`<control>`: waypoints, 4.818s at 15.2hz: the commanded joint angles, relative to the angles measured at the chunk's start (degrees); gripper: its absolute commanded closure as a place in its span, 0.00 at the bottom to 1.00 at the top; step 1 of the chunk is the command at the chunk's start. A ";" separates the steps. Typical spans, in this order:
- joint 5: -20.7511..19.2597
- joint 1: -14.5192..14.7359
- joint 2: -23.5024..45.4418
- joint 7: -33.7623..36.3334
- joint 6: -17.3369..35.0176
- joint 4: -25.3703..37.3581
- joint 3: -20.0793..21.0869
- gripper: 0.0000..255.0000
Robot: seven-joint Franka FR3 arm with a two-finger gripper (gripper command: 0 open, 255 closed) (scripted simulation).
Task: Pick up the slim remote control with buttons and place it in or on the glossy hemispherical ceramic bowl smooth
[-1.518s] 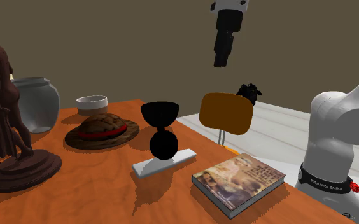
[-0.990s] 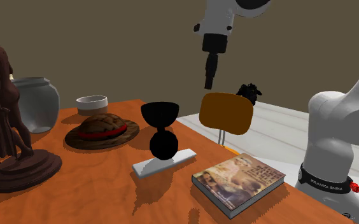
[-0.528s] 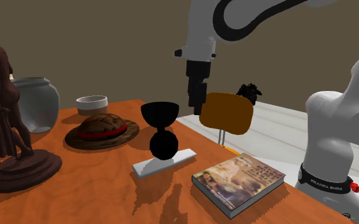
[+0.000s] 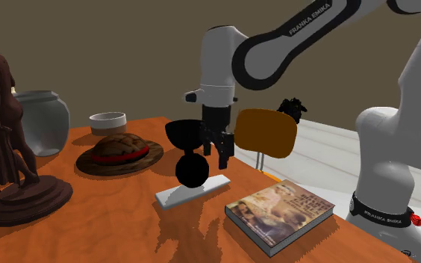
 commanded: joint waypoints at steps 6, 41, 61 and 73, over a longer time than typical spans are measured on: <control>-0.23 0.99 6.04 -2.86 7.98 -2.36 0.51 0.00; -0.14 1.05 0.22 -2.90 -2.51 2.31 0.36 1.00; -0.70 -0.11 -2.97 -5.56 -16.52 13.11 -1.61 1.00; -1.23 -6.40 9.21 -21.43 -17.39 26.06 -11.41 1.00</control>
